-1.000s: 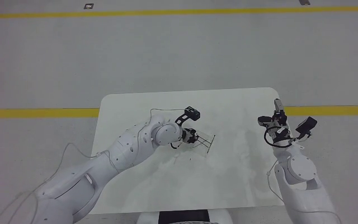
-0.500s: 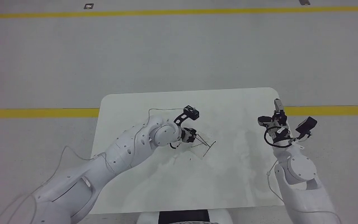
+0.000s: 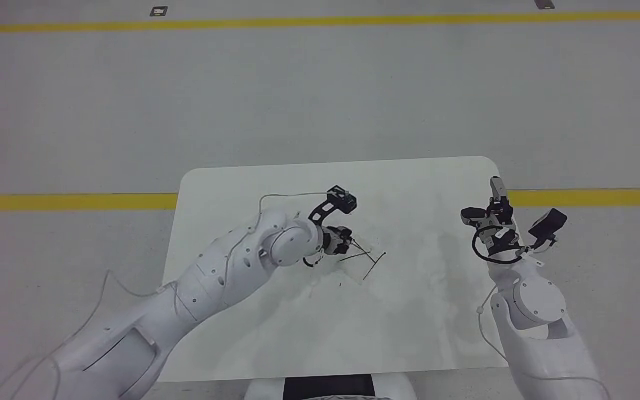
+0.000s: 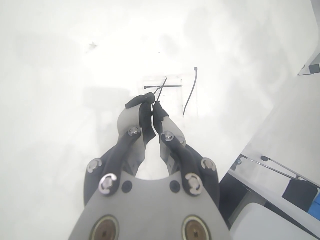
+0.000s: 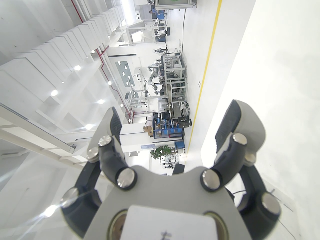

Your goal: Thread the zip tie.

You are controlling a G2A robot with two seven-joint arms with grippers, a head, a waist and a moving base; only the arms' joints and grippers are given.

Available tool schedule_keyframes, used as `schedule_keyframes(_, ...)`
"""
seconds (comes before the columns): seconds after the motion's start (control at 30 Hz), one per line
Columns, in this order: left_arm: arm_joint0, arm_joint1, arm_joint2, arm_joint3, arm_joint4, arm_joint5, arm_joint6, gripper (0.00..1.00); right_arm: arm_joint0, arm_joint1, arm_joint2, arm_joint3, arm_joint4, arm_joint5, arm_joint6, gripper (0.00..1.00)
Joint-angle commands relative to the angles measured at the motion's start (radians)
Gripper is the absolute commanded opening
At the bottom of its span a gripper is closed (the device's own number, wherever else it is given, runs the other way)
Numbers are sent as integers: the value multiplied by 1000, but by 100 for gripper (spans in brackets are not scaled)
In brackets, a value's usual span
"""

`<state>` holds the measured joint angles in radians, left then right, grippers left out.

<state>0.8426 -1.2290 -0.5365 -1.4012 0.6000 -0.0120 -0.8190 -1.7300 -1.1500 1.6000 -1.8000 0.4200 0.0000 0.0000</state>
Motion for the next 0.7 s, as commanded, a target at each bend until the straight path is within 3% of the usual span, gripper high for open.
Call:
schedule_keyframes(0.0,10,7,-12,-26,7,2,-3,0,0,0,0,0,0,0,0,100)
schedule_keyframes(0.23,47,32,-56,-109,22,-15,-22,0,0,0,0,0,0,0,0,100)
schedule_keyframes(0.37,66,42,-80,-151,8,-60,-16,0,0,0,0,0,0,0,0,100)
schedule_keyframes(0.67,92,57,-127,-177,-70,-138,-12,0,0,0,0,0,0,0,0,100)
